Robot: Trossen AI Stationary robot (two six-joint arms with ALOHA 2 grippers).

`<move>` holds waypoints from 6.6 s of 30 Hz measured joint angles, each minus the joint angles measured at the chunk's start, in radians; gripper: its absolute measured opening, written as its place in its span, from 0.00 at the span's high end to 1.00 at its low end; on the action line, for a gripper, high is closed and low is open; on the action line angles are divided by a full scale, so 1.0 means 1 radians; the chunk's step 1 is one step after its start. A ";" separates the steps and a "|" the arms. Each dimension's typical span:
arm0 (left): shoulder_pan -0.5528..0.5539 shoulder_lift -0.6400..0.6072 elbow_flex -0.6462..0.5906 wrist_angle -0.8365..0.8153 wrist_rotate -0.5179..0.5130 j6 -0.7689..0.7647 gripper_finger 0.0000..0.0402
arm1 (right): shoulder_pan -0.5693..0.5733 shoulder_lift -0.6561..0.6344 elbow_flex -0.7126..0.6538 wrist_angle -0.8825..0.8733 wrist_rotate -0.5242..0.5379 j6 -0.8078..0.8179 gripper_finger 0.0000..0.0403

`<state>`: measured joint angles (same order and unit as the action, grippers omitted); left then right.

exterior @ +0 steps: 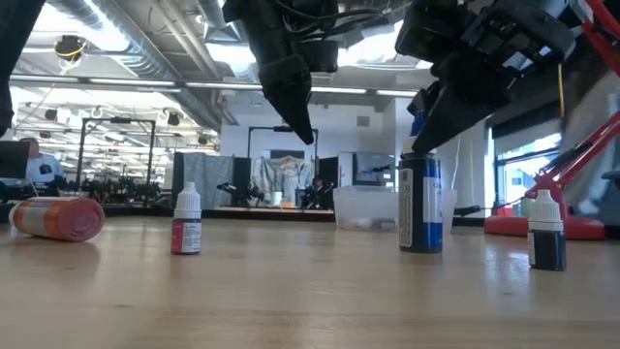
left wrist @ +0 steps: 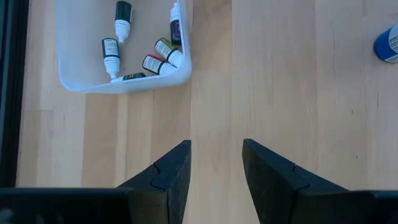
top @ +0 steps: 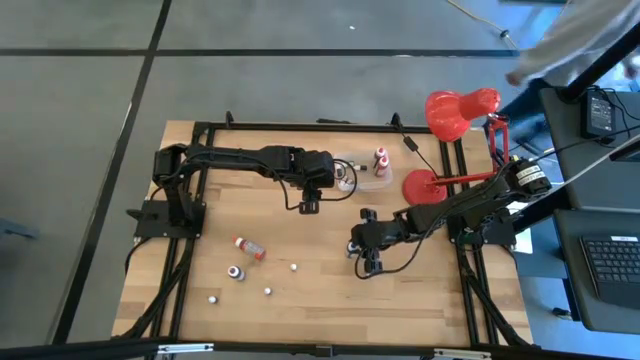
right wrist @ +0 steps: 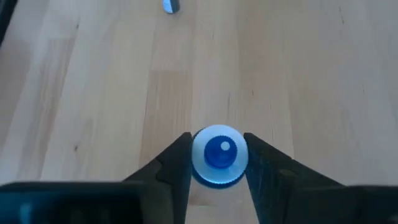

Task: Pick & Place food coloring
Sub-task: Put the big blue food coloring bottle in the transparent bin, then put the small red food coloring bottle in the transparent bin

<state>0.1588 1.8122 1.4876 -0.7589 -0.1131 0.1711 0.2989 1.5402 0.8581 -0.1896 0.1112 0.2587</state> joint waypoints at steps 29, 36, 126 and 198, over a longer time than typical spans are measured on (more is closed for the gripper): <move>0.000 0.000 0.000 0.000 0.001 0.027 0.65 | -0.268 -0.223 0.098 -0.528 0.688 0.627 0.69; 0.000 0.000 0.000 0.000 0.003 0.026 0.65 | -0.327 -0.181 0.098 -0.526 0.642 0.626 0.69; 0.000 0.000 0.000 0.000 0.028 0.033 0.65 | -0.400 0.008 0.098 -0.652 0.614 0.626 0.63; 0.008 0.000 0.000 -0.163 0.028 0.002 0.65 | -0.252 -0.018 0.311 -0.677 0.550 0.364 0.31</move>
<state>0.1665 1.8122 1.4876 -0.9220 -0.0849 0.1727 0.0470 1.5219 1.1687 -0.8671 0.6614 0.6230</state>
